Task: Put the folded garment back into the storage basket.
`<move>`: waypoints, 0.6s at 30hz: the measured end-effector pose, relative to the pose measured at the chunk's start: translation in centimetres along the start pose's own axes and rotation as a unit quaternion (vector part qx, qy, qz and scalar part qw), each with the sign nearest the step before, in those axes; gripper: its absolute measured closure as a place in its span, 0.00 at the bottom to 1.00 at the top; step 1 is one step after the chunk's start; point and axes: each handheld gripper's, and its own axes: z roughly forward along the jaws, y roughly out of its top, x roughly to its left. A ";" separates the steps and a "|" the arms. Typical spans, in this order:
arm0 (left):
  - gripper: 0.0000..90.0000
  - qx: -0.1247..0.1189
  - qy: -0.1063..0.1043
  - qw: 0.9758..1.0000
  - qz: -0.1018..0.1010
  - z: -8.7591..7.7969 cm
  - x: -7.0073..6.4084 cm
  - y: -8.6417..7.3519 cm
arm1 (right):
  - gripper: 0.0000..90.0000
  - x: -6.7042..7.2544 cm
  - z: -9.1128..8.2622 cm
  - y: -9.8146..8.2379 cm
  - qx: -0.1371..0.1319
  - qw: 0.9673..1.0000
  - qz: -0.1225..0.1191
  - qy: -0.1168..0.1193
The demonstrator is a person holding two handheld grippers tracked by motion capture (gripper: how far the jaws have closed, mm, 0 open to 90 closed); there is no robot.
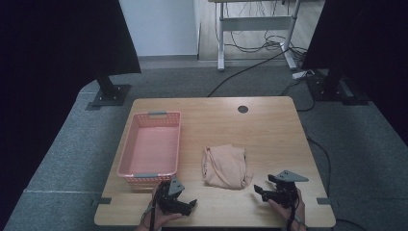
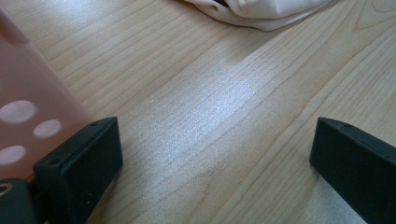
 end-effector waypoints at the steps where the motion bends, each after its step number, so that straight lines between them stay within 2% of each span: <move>1: 0.03 0.000 0.000 1.000 0.000 0.0 0.0 0.0 | 0.24 0.0 0.0 0.0 0.000 1.000 0.001 0.001; 12: 0.03 0.000 -0.002 1.000 0.002 0.1 0.0 0.1 | 0.24 0.1 0.1 0.0 0.004 1.000 0.000 -0.011; 18: 0.03 -0.001 -0.003 1.000 0.004 0.2 -0.1 0.2 | 0.24 0.0 0.1 0.0 0.004 1.000 0.002 -0.008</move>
